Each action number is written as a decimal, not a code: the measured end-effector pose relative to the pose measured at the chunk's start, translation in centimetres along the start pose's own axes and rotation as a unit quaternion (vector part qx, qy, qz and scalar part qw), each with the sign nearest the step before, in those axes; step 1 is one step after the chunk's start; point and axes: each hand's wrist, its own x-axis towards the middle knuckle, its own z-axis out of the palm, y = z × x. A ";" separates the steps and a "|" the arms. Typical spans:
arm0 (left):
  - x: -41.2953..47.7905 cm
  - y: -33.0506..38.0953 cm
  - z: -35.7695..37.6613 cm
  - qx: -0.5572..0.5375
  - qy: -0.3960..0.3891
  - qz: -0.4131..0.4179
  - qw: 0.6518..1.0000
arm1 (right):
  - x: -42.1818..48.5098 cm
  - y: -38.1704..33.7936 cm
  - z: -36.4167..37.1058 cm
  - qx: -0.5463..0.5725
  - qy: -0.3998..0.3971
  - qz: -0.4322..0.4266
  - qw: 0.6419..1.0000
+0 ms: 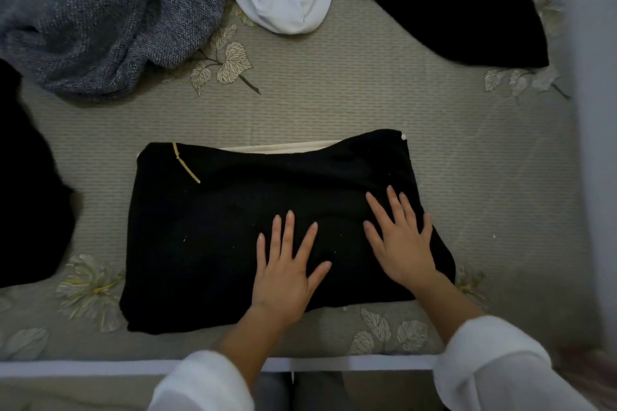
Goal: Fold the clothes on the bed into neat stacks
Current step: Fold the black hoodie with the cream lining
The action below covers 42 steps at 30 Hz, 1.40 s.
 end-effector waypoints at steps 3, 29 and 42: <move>0.5 -0.8 -0.7 -0.059 0.015 0.003 0.998 | 0.6 -0.1 -1.9 0.107 0.118 0.050 0.986; -6.3 -9.7 -14.5 -0.520 0.154 -0.287 0.789 | -8.1 -0.7 -8.0 0.417 0.146 0.248 0.862; 0.4 12.2 -20.1 -0.353 0.112 -0.041 0.928 | -20.3 9.4 -11.1 0.510 0.241 0.436 0.702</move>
